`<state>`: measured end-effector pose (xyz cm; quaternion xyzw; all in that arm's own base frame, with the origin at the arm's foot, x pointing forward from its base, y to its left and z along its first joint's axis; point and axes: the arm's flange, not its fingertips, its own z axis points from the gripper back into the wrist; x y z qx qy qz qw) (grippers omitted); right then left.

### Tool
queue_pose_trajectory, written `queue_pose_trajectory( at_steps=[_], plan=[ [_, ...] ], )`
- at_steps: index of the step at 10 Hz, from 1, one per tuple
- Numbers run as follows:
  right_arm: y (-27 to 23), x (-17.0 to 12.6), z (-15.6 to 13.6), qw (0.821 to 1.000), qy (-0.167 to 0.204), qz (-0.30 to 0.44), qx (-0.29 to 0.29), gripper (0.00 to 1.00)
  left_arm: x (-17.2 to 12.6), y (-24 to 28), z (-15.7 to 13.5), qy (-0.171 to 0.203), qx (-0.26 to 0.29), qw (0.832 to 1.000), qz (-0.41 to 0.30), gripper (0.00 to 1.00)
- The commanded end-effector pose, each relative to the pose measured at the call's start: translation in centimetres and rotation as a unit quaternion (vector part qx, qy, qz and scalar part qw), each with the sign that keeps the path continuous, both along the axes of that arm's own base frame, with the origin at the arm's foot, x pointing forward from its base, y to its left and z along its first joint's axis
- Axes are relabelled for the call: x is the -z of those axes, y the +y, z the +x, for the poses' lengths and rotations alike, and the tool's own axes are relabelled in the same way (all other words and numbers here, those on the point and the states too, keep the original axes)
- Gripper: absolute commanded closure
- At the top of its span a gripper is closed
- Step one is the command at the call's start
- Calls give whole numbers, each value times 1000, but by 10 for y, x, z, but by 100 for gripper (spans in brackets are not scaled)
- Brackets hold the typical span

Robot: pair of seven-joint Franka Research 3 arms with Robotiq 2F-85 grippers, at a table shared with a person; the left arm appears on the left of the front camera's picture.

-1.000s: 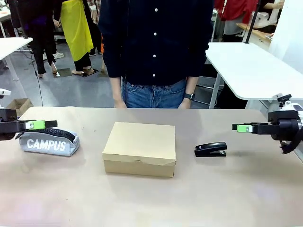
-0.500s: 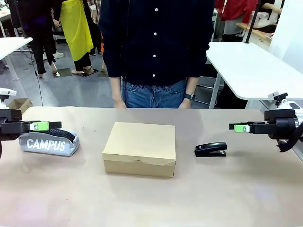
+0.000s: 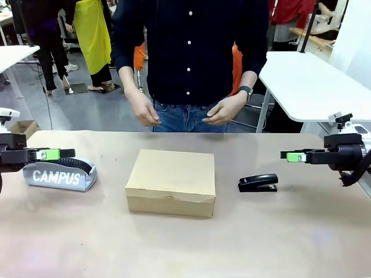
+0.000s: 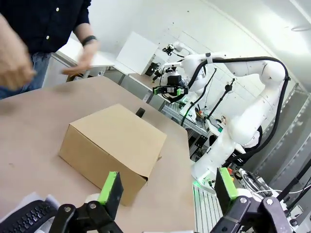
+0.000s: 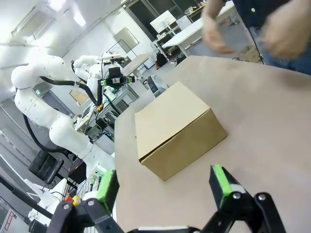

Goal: Pack the item into the box.
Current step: Close the Mailer Box.

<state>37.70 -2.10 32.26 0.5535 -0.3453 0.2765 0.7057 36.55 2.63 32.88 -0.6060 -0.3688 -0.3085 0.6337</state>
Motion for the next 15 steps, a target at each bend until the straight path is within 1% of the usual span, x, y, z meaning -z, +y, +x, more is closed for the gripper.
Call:
queue_pose_trajectory(
  at_steps=[1,15],
  plan=[
    [1,-4,-1,1000,-3,-1,-1,0,-2,2,-1,-3,1,1000,4,0],
    [1,-4,-1,1000,-3,-1,-1,0,-2,2,-1,-3,1,1000,4,0]
  ],
)
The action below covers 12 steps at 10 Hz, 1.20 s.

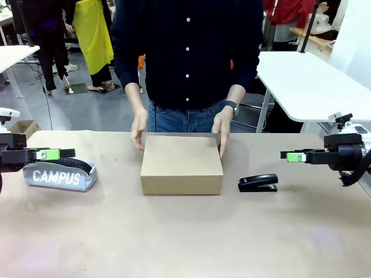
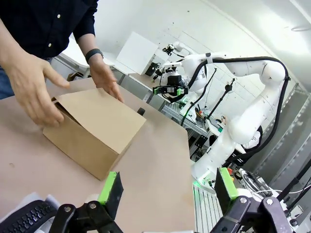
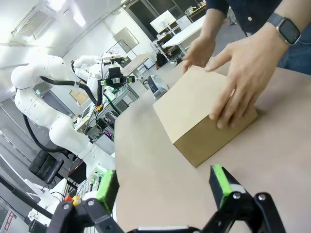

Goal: Pack the item into the box.
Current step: Close the Mailer Box.

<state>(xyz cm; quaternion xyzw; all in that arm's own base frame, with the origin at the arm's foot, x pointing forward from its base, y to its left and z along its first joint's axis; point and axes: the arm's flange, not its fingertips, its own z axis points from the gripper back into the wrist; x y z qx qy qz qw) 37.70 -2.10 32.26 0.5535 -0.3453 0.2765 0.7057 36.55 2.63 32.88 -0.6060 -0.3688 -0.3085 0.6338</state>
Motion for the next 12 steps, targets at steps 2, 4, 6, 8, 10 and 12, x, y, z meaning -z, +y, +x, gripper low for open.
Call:
queue_pose_trajectory(
  at_steps=[2,4,6,8,10,12],
  plan=[
    [1,-4,-1,1000,-3,-1,-1,0,-2,2,-1,-3,1,1000,4,0],
    [1,-4,-1,1000,-3,-1,-1,0,-2,2,-1,-3,1,1000,4,0],
    [1,-4,-1,1000,-3,-1,-1,0,-2,2,-1,-3,1,1000,4,0],
    [1,-4,-1,1000,-3,-1,-1,0,-2,2,-1,-3,1,1000,4,0],
    [1,-4,-1,1000,-3,-1,-1,0,-2,2,-1,-3,1,1000,4,0],
    [1,-4,-1,1000,-3,-1,-1,0,-2,2,-1,-3,1,1000,4,0]
  ],
)
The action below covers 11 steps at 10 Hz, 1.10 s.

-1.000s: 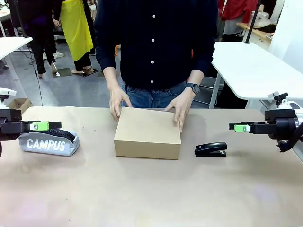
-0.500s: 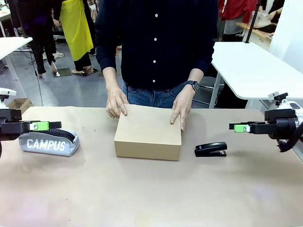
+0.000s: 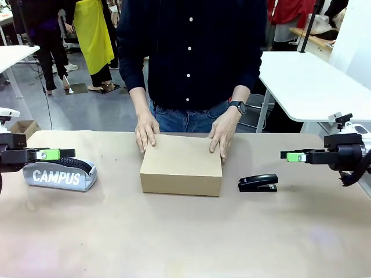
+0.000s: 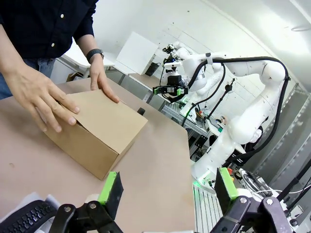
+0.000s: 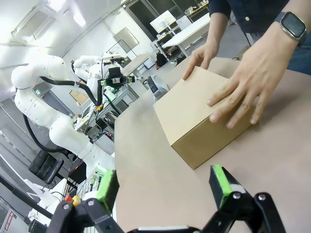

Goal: Pack the item into the box.
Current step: Close the Mailer Box.

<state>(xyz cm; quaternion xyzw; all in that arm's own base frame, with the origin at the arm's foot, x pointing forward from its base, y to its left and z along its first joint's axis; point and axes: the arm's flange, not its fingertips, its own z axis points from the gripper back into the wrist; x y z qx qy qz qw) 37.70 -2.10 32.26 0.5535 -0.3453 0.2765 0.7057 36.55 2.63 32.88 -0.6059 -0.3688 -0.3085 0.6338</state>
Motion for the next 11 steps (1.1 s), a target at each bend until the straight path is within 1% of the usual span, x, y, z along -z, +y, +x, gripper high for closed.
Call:
queue_pose_trajectory(
  at_steps=[1,11],
  plan=[
    [1,-4,-1,1000,-3,-1,-1,0,-2,2,-1,-3,1,1000,4,0],
    [1,-4,-1,1000,-3,-1,-1,0,-2,2,-1,-3,1,1000,4,0]
  ],
)
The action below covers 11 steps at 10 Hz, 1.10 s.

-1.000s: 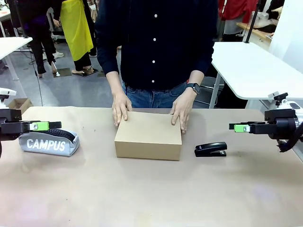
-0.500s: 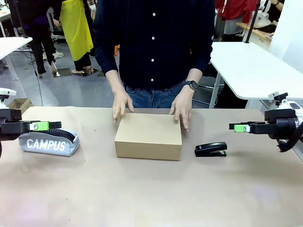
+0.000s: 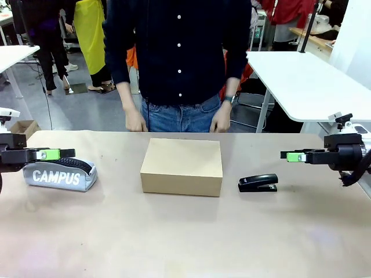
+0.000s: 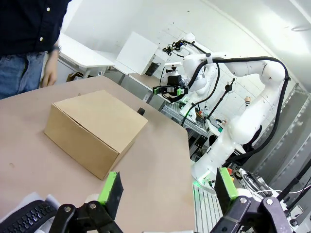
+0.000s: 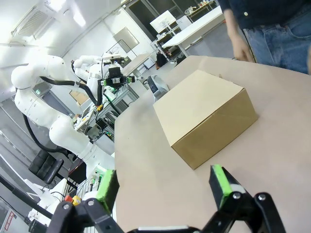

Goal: Pack the item into the box.
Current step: Close the Mailer Box.

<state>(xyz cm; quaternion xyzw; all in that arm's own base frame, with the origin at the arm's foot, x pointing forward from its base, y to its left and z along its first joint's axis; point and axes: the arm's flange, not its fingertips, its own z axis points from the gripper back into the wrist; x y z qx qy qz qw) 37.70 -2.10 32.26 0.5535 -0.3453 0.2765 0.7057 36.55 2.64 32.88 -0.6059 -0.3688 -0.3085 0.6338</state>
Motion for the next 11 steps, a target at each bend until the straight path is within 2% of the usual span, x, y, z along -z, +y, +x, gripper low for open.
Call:
queue_pose_trajectory(
  at_steps=[1,11],
  plan=[
    [1,-4,-1,1000,-3,-1,-1,0,-2,2,-1,-3,1,1000,4,0],
    [1,-4,-1,1000,-3,-1,-1,0,-2,2,-1,-3,1,1000,4,0]
  ],
)
